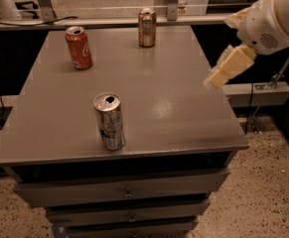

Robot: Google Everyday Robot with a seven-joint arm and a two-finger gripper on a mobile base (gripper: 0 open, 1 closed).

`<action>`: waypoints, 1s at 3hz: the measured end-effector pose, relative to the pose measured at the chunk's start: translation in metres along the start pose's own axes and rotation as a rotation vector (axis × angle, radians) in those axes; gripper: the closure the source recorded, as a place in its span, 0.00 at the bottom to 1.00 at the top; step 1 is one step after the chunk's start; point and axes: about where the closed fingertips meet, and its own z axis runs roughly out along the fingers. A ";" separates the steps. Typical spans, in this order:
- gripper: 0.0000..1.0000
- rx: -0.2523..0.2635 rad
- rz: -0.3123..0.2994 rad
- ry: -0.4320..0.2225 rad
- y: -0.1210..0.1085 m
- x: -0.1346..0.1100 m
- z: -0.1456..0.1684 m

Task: Knock orange can over

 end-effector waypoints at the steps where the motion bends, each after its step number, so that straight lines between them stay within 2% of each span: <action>1: 0.00 0.027 0.056 -0.168 -0.046 -0.043 0.050; 2: 0.00 0.010 0.134 -0.295 -0.084 -0.073 0.100; 3: 0.00 -0.057 0.230 -0.434 -0.109 -0.096 0.147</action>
Offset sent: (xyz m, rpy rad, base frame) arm 0.2164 0.1024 -0.0117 0.5122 -0.0633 -0.0155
